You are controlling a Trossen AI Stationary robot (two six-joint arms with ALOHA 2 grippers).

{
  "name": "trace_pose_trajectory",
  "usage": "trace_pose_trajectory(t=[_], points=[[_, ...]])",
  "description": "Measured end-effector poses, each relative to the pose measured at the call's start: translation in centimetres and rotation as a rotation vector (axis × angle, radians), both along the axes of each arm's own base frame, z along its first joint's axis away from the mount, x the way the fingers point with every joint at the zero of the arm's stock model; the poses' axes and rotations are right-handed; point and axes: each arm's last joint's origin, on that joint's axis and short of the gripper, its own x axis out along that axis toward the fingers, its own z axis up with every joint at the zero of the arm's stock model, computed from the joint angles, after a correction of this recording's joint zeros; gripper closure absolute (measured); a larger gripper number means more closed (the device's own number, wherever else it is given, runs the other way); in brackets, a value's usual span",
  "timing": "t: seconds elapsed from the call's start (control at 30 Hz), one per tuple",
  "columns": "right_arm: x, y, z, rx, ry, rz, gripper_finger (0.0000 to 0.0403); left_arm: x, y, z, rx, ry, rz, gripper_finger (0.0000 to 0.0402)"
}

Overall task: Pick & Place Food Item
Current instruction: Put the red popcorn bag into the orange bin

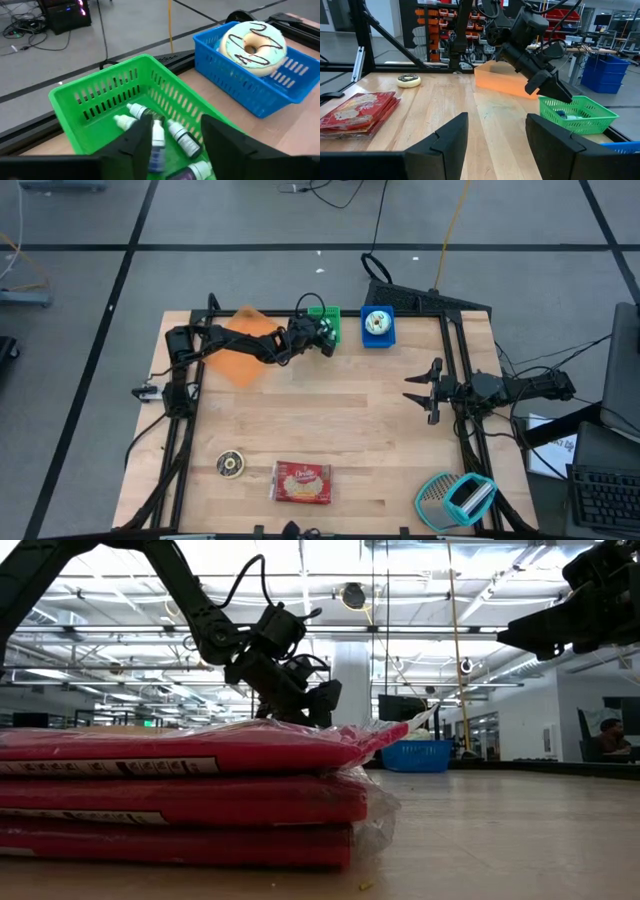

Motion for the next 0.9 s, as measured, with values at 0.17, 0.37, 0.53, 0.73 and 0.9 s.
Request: trace_pose_trajectory(t=[0.17,0.37,0.53,0.73,0.9], points=[[0.0,0.0,0.0,0.0,0.0,0.0,0.0216,0.1,-0.1,0.0,0.027,0.035,-0.067,0.0191],[0.0,0.0,0.0,0.0,0.0,0.0,0.0216,-0.4,-1.1,3.2,0.048,0.016,-0.166,0.0182],[0.0,0.0,0.0,0.0,0.0,0.0,0.0216,-1.4,-3.9,7.3,-0.004,0.0,-0.328,0.019],[0.0,0.0,0.0,0.0,0.0,0.0,0.0216,-2.6,-9.6,10.1,-0.173,0.016,-0.665,0.0201],[0.0,0.0,0.0,0.0,0.0,0.0,0.0216,-3.3,-15.6,10.2,-0.336,0.103,-0.855,0.0206]])
